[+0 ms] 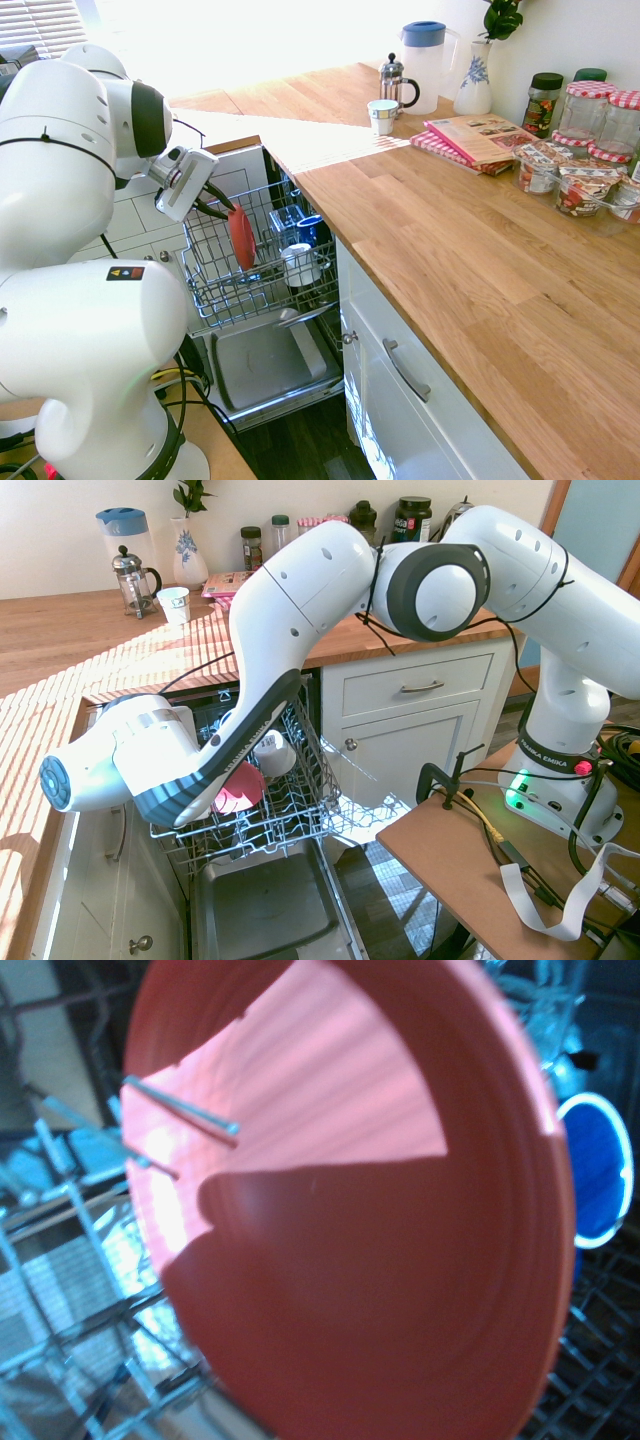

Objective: Put the plate in the dishwasher

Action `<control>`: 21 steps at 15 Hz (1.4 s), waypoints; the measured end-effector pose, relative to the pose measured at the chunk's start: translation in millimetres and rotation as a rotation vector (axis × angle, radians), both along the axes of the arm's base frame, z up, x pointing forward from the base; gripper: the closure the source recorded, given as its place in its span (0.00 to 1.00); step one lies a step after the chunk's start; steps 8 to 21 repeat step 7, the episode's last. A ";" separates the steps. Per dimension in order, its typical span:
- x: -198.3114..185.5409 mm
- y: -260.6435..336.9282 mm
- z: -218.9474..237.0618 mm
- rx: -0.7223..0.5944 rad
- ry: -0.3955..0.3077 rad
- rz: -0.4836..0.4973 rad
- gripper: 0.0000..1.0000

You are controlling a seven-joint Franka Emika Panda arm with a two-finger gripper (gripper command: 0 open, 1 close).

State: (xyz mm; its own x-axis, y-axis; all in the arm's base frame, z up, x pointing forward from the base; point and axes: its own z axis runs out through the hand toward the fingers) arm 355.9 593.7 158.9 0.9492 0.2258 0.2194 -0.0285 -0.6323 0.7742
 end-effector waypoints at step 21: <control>75.4 -45.7 115.9 0.065 0.195 -0.218 0.00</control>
